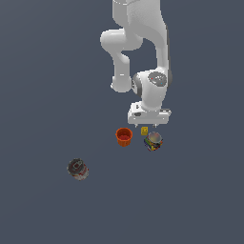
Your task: Pick up a designated object from a clutter of objects.
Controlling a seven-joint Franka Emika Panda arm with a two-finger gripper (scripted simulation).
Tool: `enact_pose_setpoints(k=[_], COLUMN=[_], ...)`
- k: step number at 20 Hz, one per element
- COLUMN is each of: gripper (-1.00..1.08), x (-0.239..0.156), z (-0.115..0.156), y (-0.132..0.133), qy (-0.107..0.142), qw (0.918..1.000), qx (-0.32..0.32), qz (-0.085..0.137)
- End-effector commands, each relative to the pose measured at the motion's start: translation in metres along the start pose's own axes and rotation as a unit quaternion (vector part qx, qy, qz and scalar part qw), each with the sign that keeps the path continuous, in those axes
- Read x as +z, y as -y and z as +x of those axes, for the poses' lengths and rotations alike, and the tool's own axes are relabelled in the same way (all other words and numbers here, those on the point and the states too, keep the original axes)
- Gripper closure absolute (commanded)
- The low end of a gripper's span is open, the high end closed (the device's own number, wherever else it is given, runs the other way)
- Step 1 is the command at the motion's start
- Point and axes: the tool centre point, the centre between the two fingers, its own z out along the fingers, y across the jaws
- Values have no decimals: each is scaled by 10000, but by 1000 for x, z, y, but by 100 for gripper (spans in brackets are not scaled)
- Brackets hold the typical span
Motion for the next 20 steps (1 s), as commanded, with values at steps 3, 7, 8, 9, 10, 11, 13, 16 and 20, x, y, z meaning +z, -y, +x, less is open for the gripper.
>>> enact_pose_setpoints(k=[3,7,8,9,10,11,13,16,20], gripper=[-92,-92,-92,-92,-92,-92,-92,-92,-92], x=[2,13,17,21,26,31,39,47,51], z=[0,-1,-1,-1,-1,-1,-1,-1,-1], y=[0,0,0,0,0,0,0,0,0], qy=[-3,-3,-3,-4,-4,-4,-5,-5,-5], qw=[10000,10000,10000,10000,10000,10000,10000,10000,10000], qx=[2,2,2,4,4,4,7,7,7], qz=[0,0,0,0,0,0,1,1,1])
